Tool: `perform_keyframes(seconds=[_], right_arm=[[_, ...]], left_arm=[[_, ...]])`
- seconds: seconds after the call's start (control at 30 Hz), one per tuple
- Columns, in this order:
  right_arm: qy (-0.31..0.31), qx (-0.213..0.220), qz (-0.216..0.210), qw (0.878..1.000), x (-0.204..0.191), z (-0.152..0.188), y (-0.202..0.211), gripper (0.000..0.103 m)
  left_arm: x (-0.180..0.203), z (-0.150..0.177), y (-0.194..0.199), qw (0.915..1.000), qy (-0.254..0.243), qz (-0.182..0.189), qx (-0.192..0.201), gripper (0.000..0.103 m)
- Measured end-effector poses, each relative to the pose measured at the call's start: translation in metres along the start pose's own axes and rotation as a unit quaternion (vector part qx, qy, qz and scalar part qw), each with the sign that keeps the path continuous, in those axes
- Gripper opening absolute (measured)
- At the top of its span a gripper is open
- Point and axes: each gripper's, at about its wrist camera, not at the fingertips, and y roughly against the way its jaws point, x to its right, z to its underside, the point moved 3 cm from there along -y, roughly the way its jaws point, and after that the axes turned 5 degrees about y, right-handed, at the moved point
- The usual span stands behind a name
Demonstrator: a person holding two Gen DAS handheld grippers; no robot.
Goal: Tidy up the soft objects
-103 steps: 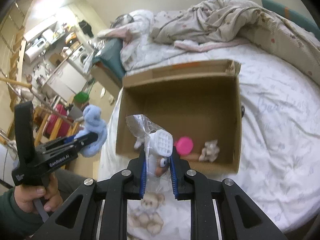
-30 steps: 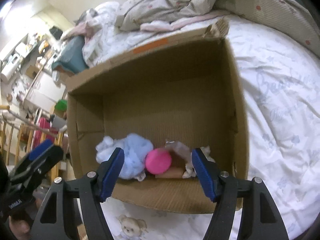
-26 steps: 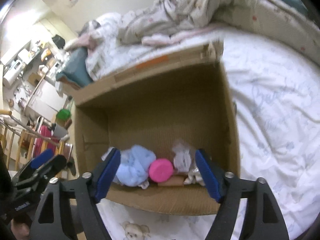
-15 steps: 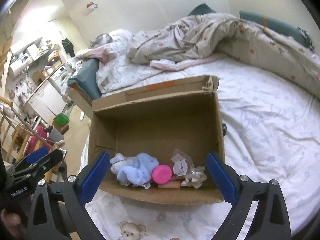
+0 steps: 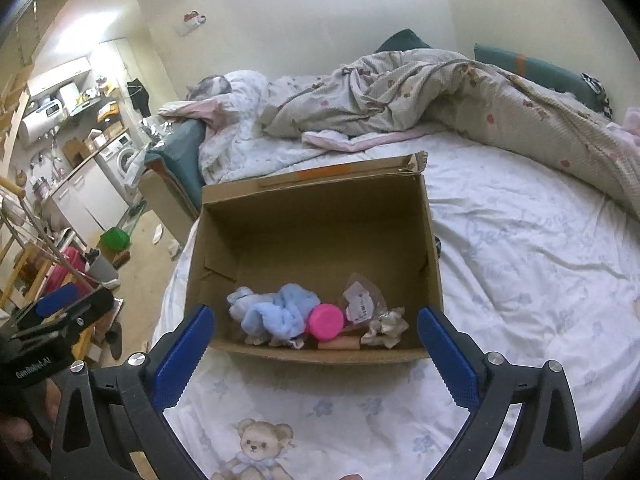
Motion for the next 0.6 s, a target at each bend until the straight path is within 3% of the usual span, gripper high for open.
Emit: perform_keyframes(seconds=[0.17,0.6], right_arm=[[0.016,0.012,0.022,1.000,-0.005,0.006,0.007,0.103],[0.045,-0.025,0.048,0.998,-0.004,0.021,-0.016,0.103]], left_arm=[[-0.004,0.012,-0.001,0.9997,0.017,0.007,-0.018,0.102],[-0.001,0.026,-0.029,0.9973,0.050,0.016,-0.051,0.102]])
